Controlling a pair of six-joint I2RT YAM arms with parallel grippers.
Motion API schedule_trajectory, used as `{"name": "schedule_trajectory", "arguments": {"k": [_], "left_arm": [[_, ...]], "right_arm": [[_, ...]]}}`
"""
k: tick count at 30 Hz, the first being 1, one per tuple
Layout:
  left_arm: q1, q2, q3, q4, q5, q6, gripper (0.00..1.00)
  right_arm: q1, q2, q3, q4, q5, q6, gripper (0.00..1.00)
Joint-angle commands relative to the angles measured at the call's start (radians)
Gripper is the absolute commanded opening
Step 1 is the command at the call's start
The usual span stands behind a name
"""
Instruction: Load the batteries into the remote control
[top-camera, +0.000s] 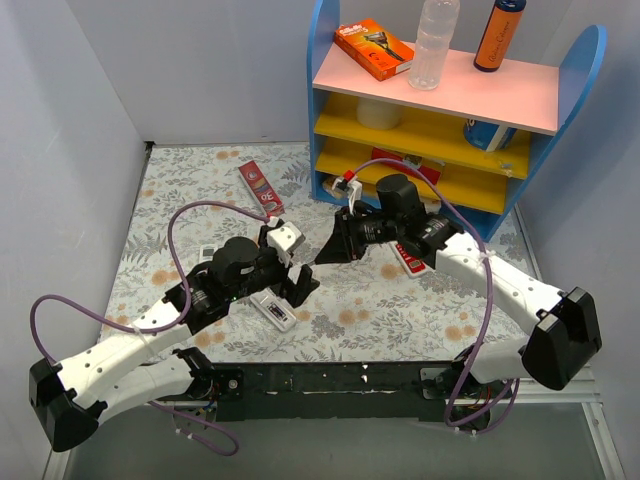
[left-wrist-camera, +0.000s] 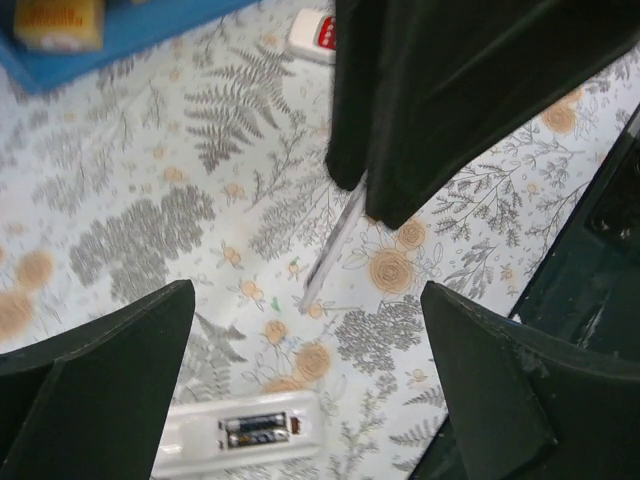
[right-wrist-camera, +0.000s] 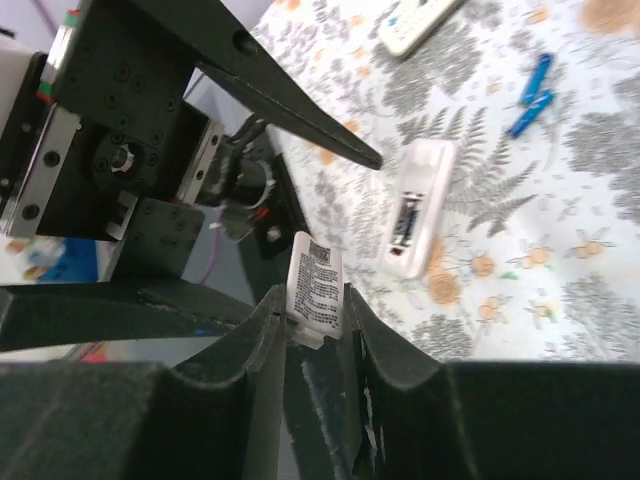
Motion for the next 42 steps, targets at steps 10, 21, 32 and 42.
{"name": "schedule_trajectory", "arguments": {"k": [10, 21, 32, 42], "left_arm": [[-0.006, 0.108, -0.033, -0.430, -0.038, -0.853, 0.98], [-0.006, 0.251, -0.154, -0.317, -0.087, -0.950, 0.98], [0.024, 0.426, -0.095, -0.211, -0.199, -0.835, 0.98], [0.028, 0.549, -0.007, -0.120, -0.199, -0.761, 0.98]], "right_arm": [[0.001, -0.154, -0.125, 0.029, 0.461, -0.202, 0.01], [0.002, -0.223, -0.226, 0.120, 0.504, -0.231, 0.01], [0.002, -0.256, -0.266, 0.155, 0.490, -0.255, 0.01], [0.008, -0.281, -0.344, 0.227, 0.459, -0.398, 0.01]]}}
